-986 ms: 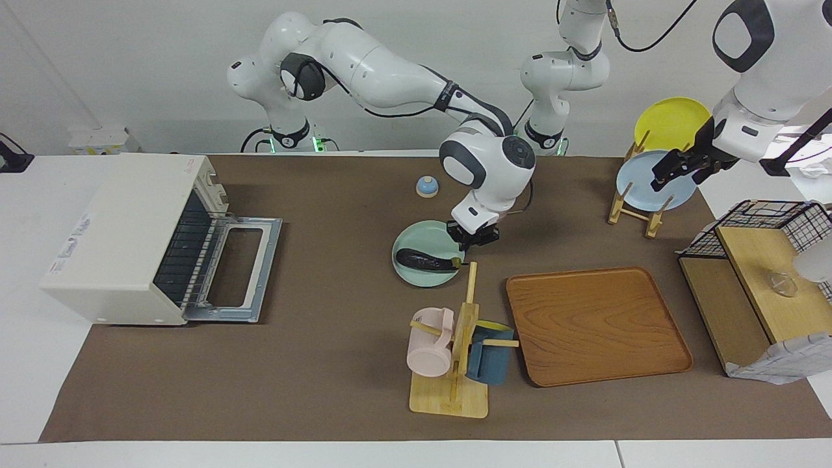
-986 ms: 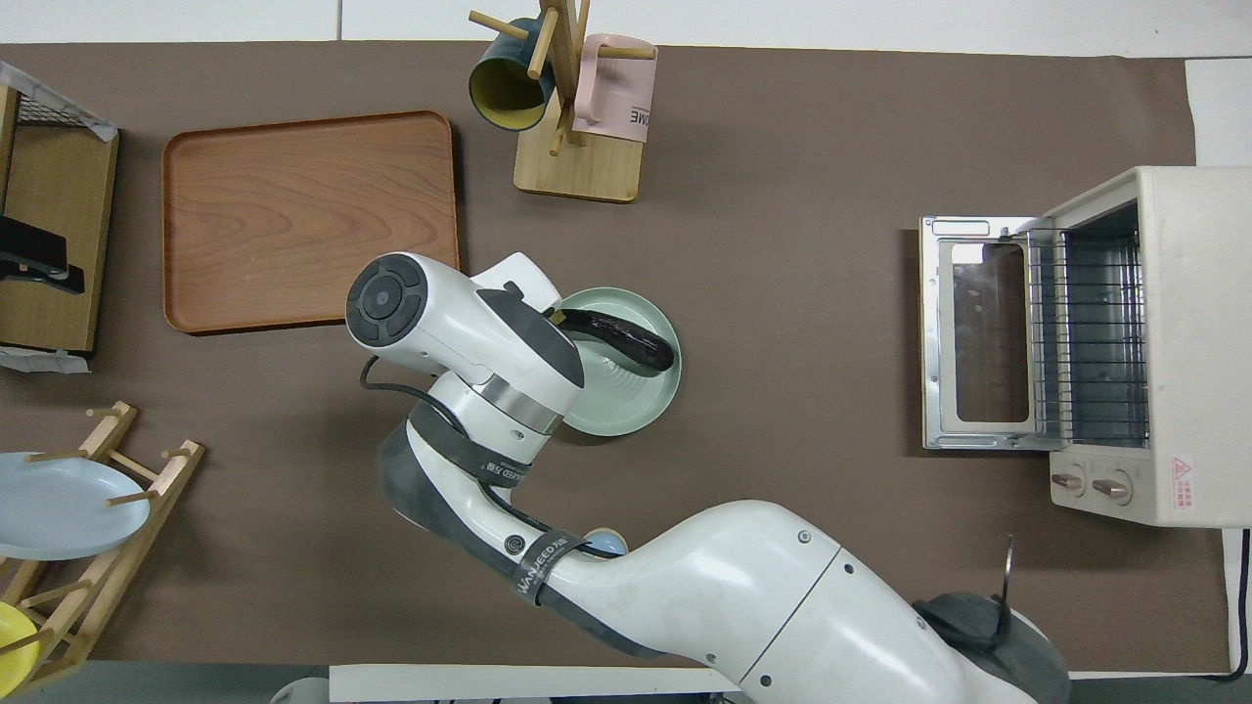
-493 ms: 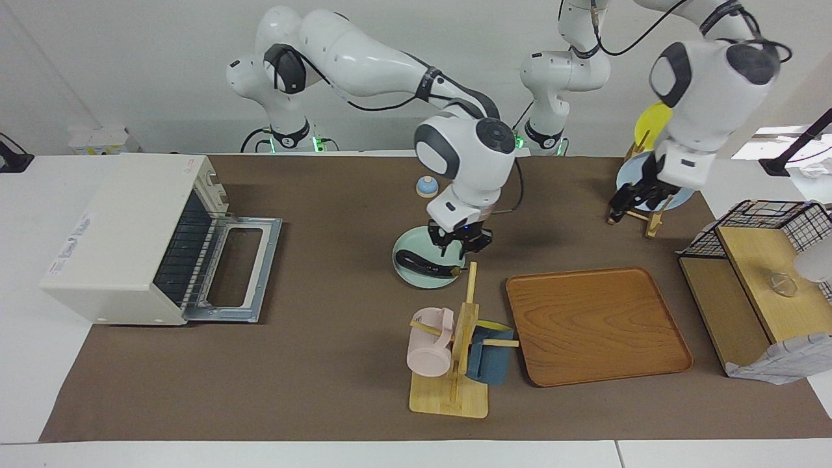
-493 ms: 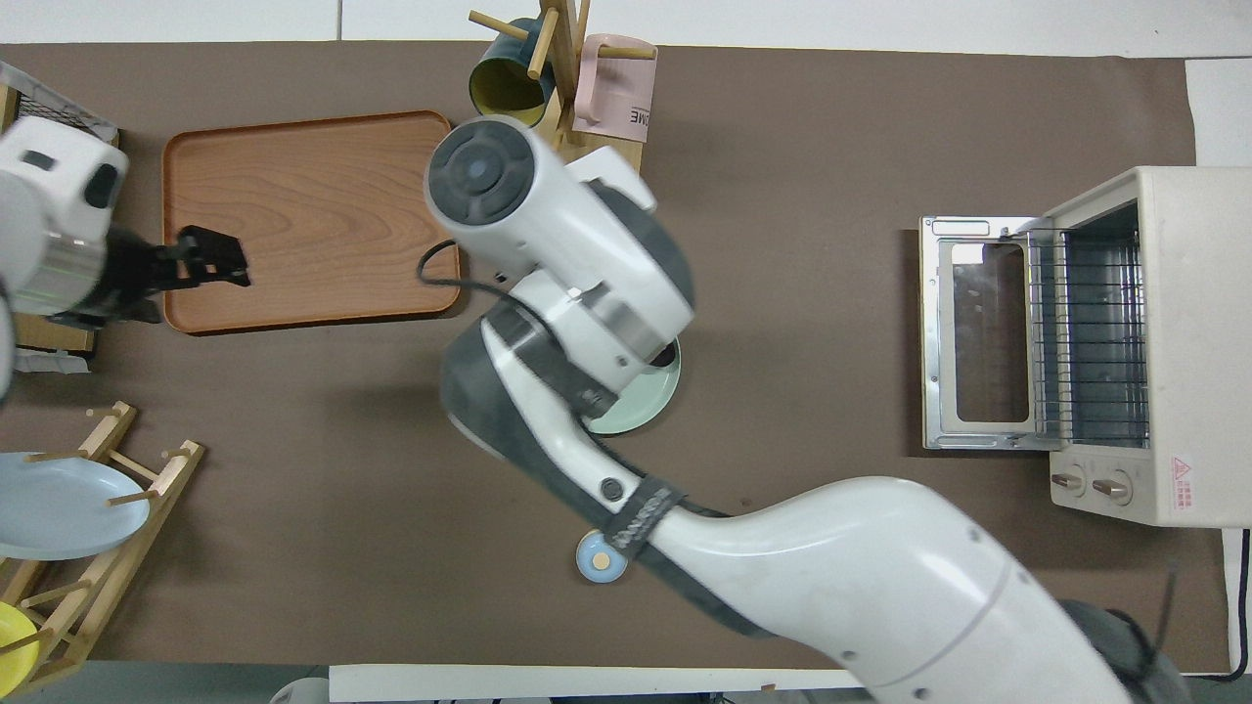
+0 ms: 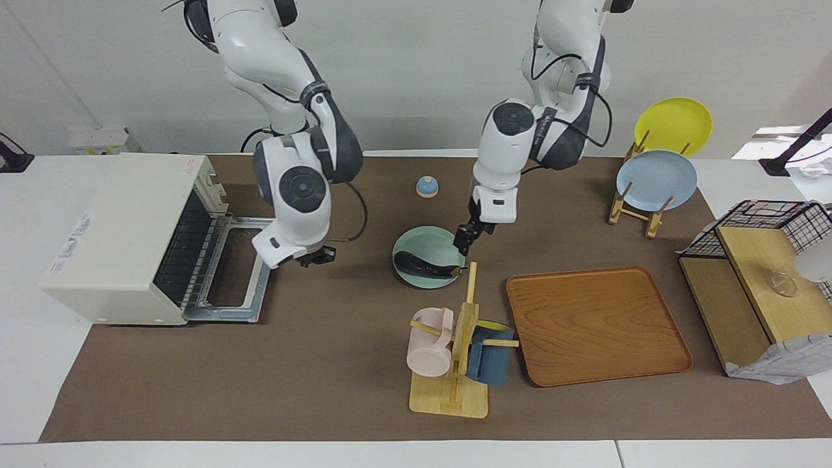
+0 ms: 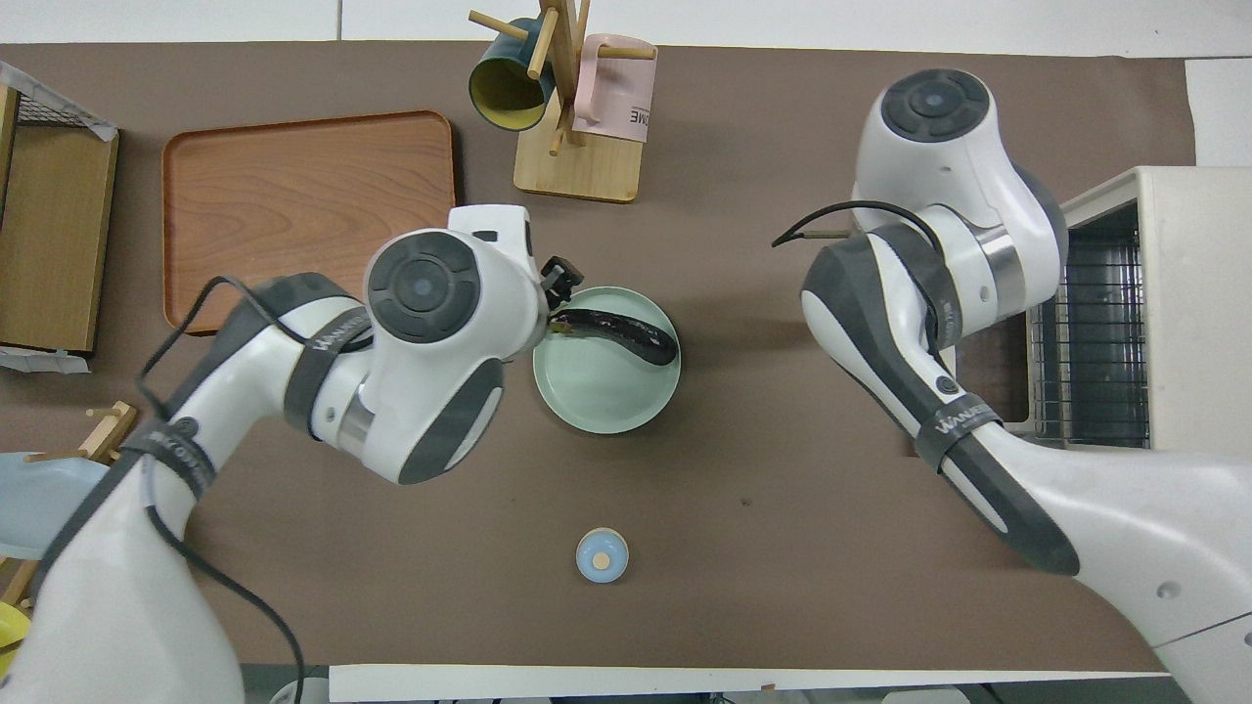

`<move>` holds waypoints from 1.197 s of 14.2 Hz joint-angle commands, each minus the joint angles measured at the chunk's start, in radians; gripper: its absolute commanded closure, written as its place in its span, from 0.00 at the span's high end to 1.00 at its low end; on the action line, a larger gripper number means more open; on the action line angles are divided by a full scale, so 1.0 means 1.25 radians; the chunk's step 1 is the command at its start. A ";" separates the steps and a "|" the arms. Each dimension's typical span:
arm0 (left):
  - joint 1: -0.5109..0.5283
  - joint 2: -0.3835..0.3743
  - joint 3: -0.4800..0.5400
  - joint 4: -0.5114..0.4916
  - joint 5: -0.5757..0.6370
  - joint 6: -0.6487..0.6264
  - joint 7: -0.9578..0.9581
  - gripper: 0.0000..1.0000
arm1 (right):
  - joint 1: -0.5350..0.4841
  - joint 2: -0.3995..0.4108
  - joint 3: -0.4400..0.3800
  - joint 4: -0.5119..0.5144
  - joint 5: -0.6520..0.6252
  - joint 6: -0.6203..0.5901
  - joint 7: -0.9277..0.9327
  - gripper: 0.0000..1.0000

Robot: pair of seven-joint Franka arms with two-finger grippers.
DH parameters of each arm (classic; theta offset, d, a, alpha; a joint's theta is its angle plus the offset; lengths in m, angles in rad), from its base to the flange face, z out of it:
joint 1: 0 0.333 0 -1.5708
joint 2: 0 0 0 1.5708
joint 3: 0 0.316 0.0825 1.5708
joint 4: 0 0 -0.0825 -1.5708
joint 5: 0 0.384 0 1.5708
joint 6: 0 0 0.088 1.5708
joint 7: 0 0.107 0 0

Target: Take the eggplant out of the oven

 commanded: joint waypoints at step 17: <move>-0.082 0.194 0.021 0.122 0.008 0.007 -0.098 0.19 | -0.072 -0.035 0.015 -0.146 0.002 0.166 -0.064 0.00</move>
